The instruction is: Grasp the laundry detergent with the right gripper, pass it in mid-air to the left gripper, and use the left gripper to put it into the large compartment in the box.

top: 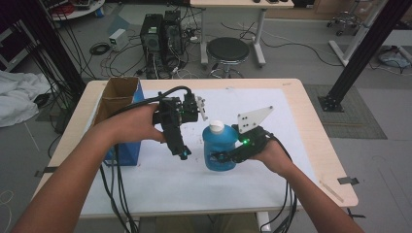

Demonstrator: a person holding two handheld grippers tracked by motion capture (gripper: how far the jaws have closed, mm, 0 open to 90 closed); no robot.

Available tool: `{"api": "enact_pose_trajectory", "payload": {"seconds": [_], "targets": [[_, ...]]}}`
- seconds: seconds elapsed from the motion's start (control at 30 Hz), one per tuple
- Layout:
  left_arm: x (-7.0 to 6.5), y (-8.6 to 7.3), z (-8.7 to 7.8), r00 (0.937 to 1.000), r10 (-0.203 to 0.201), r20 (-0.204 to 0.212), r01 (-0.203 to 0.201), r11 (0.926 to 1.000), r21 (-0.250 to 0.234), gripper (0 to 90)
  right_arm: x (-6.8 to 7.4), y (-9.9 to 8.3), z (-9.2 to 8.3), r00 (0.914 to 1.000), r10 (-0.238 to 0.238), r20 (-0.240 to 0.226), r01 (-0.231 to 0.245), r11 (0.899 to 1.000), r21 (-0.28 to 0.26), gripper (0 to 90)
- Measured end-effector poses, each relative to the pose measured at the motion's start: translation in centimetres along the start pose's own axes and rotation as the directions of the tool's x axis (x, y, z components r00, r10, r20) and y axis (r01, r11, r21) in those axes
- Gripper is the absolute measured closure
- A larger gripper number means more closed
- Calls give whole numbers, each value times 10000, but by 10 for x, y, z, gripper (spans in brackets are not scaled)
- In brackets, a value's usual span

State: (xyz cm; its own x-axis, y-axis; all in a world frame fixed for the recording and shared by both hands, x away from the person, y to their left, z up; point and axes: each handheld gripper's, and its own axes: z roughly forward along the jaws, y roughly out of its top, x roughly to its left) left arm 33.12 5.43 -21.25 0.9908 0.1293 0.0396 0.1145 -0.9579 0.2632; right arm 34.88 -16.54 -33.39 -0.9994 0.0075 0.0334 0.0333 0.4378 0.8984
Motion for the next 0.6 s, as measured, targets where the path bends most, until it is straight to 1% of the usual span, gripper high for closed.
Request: {"api": "enact_pose_trajectory", "payload": {"seconds": [0.1, 0.17, 0.27, 0.5, 0.6], "targets": [[0, 5, 0, 9999, 74, 79, -73, 10000, -50, 49, 0, 2, 4, 9999, -55, -103, 55, 10000, 36, 447], [-1, 9, 2, 9997, 224, 133, -223, 9997, -58, 49, 1, 5, 10, 9996, -145, -247, 147, 9999, 84, 447], [-1, 13, 4, 9995, 269, 188, -268, 9996, -57, 49, 1, 6, 14, 9992, -150, -371, 154, 9998, 108, 447], [1, 20, 7, 9990, 297, 341, -296, 9996, -14, 49, 0, 8, 22, 9989, -139, -458, 145, 9998, 120, 447], [2, 23, 9, 9990, 322, 320, -322, 9995, -14, 49, 0, 9, 26, 9987, -137, -485, 144, 9998, 153, 447]]}}
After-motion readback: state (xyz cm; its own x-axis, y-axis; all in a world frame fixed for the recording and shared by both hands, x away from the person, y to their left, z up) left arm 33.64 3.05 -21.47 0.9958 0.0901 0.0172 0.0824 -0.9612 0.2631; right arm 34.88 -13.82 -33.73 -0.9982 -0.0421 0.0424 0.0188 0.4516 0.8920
